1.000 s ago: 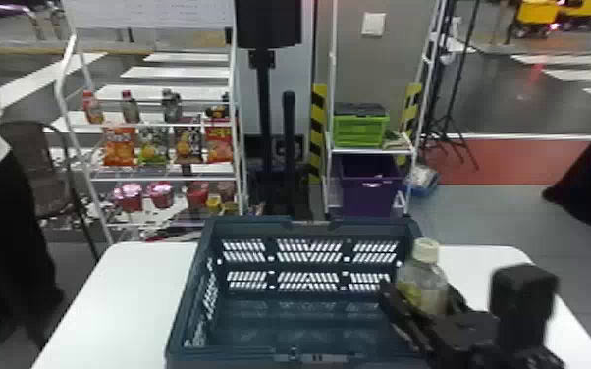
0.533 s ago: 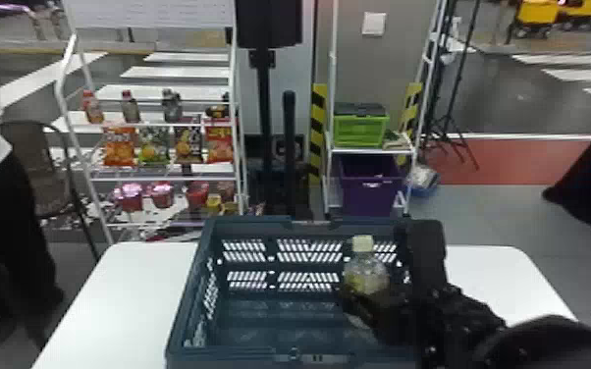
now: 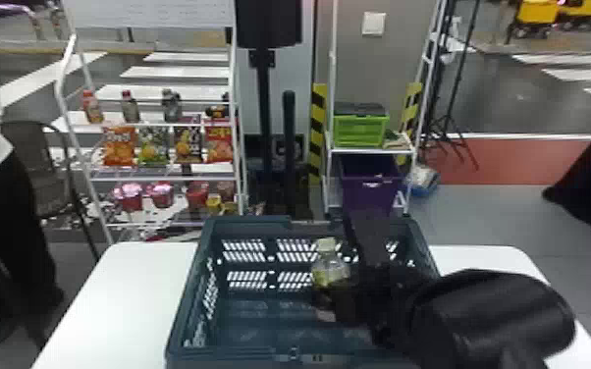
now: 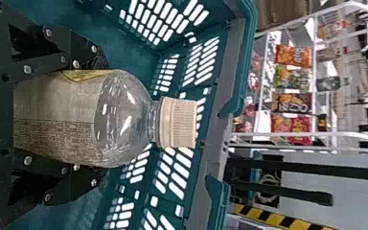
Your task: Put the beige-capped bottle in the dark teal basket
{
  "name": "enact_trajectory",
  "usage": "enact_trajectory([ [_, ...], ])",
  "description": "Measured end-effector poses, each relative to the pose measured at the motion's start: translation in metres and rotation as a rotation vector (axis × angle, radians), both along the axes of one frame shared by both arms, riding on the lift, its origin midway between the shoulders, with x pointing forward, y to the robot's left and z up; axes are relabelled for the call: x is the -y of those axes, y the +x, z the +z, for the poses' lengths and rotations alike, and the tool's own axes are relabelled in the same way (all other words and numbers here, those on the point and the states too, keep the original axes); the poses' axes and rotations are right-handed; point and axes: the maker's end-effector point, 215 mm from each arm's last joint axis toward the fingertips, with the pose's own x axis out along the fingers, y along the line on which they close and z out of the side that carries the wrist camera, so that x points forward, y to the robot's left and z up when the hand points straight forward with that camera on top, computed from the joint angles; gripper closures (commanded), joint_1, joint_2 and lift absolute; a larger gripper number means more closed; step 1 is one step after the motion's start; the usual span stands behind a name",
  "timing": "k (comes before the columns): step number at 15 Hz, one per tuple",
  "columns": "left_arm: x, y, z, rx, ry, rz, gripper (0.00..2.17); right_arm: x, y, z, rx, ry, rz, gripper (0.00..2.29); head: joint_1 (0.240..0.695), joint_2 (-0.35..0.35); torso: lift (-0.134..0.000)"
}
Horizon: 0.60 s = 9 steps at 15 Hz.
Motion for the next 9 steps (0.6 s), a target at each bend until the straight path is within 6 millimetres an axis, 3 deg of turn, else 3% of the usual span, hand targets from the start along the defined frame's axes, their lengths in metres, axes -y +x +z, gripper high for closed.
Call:
enact_trajectory([
  [9,-0.001,-0.003,0.005,0.021,-0.011,0.003,0.16,0.009,0.004,-0.057,-0.166,-0.066,-0.018,2.26,0.499,0.0,0.0],
])
